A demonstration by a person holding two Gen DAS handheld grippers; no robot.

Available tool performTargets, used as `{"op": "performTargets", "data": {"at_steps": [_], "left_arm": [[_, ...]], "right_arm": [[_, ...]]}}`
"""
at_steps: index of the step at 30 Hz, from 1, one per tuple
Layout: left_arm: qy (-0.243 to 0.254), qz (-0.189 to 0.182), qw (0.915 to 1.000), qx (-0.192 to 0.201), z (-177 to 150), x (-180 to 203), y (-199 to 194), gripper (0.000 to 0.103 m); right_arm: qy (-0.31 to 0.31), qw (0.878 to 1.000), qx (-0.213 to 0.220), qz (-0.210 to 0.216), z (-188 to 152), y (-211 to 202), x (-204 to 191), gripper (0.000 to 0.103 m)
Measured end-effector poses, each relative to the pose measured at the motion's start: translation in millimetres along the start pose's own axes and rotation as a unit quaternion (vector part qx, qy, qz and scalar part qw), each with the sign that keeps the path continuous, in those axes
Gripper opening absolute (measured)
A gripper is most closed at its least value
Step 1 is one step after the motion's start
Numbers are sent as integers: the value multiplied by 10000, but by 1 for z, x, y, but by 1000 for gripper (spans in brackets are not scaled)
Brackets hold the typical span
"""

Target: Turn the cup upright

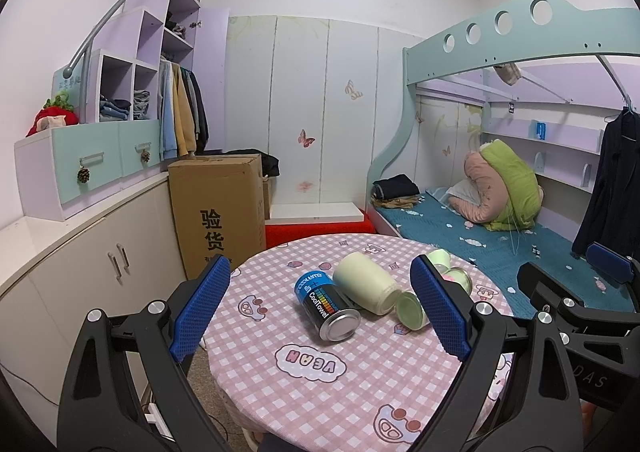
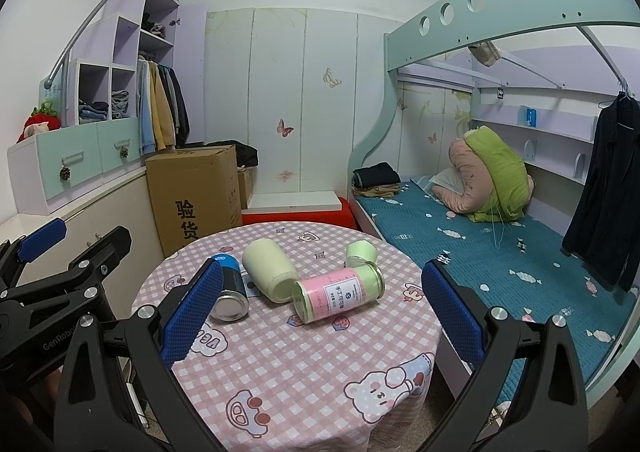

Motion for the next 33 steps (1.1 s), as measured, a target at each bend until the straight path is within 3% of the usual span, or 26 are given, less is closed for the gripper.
{"op": "performTargets", "data": {"at_steps": [33], "left_arm": [[157, 27, 9991, -386, -11, 15, 63, 92]], "right_arm": [[212, 9991, -364, 58, -5, 54, 15, 96]]}}
Point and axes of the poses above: each gripper's, at about its wrist camera, not at the fingertips, and y roughly the way its jaws point, x to its right, z to its top, the point moved 7 cm from there along y, roughly the way its jaws point, and after that the axes turned 8 degrees about -y, right-handed, at the moved point
